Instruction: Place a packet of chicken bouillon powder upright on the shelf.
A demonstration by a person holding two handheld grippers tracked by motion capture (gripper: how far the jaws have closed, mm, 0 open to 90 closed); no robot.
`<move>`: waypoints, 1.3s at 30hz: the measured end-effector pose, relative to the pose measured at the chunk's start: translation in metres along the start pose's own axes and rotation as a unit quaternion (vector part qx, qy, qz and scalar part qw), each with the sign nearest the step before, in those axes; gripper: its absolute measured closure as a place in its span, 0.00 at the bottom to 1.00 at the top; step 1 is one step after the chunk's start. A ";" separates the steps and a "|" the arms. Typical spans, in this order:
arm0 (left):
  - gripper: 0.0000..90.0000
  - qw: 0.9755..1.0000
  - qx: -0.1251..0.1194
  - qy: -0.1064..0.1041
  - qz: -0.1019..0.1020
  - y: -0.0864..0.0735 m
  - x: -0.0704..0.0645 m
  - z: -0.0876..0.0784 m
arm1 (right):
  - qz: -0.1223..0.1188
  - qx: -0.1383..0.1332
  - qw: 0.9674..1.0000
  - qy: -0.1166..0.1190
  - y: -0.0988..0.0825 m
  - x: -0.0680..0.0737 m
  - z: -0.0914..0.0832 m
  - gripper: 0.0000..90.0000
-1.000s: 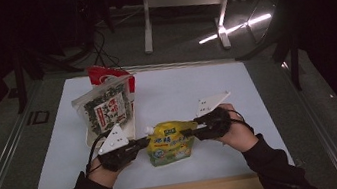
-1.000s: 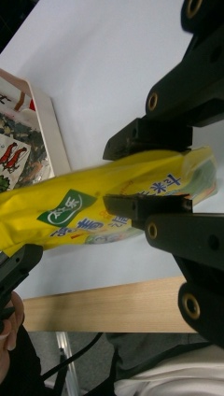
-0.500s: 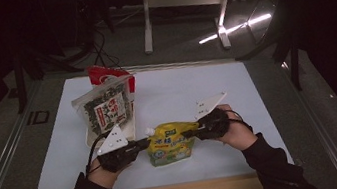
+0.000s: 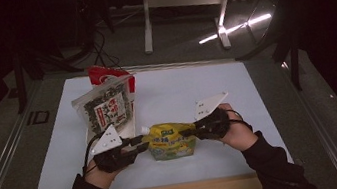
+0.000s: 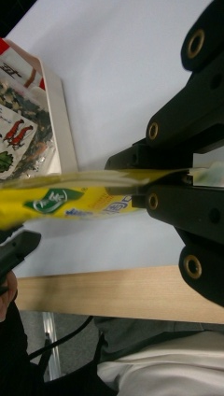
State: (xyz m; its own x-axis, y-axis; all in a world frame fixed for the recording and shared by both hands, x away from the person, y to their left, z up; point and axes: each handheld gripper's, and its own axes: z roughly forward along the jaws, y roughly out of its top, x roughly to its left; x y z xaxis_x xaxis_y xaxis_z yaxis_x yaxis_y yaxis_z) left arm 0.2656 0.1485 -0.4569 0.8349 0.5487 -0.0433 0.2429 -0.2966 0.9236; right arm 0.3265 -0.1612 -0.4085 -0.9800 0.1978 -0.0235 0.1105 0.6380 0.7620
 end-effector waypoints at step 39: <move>0.05 0.998 0.005 -0.062 0.026 -0.047 -0.047 0.030 | -0.044 -0.110 0.993 0.005 0.104 -0.009 0.013 1.00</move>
State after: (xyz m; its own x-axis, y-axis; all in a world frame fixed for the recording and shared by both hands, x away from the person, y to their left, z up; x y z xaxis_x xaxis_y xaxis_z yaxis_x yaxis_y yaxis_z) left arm 0.2295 0.1130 -0.5102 0.9011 0.4314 -0.0434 0.2022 -0.3296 0.9222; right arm 0.3488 -0.0867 -0.3374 -0.9858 0.1413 -0.0911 -0.0133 0.4744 0.8802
